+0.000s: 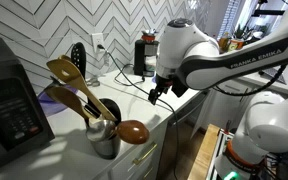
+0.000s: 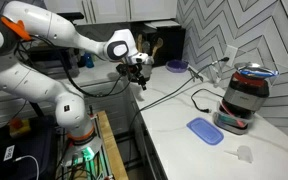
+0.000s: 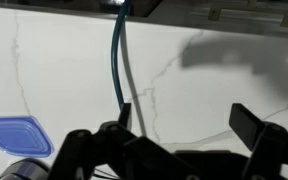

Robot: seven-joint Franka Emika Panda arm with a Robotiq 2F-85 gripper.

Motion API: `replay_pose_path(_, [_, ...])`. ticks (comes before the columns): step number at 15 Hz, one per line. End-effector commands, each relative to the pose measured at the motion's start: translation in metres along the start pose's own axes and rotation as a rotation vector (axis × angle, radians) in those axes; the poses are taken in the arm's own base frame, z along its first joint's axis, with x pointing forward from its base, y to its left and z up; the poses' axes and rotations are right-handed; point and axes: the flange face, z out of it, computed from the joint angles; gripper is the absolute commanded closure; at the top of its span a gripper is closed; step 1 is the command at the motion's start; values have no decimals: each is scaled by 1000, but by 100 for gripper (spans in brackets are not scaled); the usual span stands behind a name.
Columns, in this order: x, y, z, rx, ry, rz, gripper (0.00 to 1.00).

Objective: Move the silver cutlery holder to the right.

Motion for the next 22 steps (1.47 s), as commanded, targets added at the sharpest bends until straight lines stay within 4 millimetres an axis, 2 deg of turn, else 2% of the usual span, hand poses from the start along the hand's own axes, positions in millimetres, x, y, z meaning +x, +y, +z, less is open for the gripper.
replay_pose_path(1, [0,0,0,0,-2,0,0])
replay_pose_path(5, [12,9,-18,120,-54,118,0])
replay_pose_path(7, [20,9,-36,160,-126,198,0])
replay_pose_path(11, [31,-10,-88,157,-244,336,0])
replay_pose_path(13, [37,-32,-100,111,-285,393,0])
replay_pose_path(16, [44,-73,-100,54,-300,423,0])
replay_pose_path(17, [35,-52,-106,84,-252,408,0])
replay_pose_path(19, [40,-71,-102,71,-269,413,0])
replay_pose_path(21, [45,-74,-98,70,-282,413,0])
replay_pose_path(22, [49,-72,-96,93,-310,529,0])
